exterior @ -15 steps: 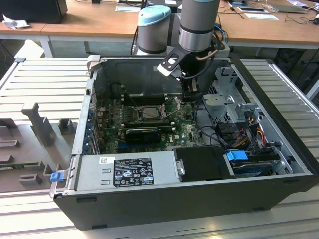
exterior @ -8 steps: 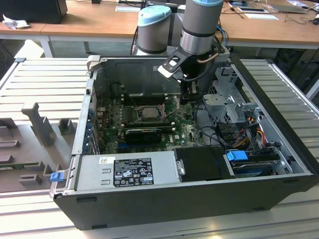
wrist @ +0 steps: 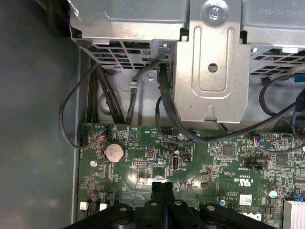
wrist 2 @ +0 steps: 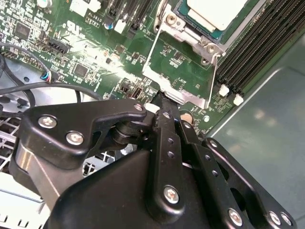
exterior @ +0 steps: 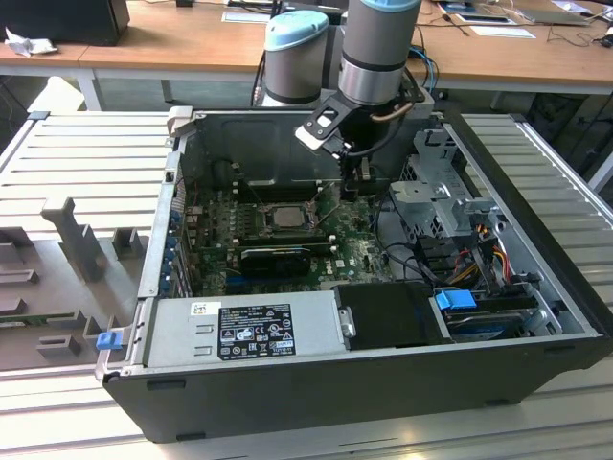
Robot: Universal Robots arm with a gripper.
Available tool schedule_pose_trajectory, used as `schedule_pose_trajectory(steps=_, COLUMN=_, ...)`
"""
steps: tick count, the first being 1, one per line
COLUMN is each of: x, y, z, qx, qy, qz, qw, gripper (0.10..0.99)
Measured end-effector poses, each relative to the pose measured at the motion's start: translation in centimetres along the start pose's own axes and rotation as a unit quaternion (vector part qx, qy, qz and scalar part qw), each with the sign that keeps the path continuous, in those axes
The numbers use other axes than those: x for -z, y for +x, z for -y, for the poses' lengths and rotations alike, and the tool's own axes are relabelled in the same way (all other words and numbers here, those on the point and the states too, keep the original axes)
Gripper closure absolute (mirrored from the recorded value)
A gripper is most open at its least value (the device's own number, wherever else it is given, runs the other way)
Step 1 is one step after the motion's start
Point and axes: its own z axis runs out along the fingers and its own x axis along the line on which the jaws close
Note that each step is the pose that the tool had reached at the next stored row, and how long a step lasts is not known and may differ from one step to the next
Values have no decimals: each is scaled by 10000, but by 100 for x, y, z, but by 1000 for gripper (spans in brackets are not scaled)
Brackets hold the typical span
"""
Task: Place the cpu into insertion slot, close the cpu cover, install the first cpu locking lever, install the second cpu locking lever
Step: 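Close the cpu cover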
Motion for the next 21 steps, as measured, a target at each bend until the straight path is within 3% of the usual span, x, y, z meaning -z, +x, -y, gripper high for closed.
schedule_pose_trajectory(steps=5, x=1, y=3, z=73, qx=1, qy=0, qz=0, qw=10000, gripper=980)
schedule_pose_trajectory(steps=10, x=2, y=10, z=229, qx=0, qy=-1, qz=0, qw=10000, gripper=980)
schedule_pose_trajectory(steps=13, x=4, y=16, z=374, qx=1, qy=-2, qz=0, qw=10000, gripper=980)
schedule_pose_trajectory(steps=21, x=0, y=24, z=546, qx=0, qy=-3, qz=0, qw=10000, gripper=980)
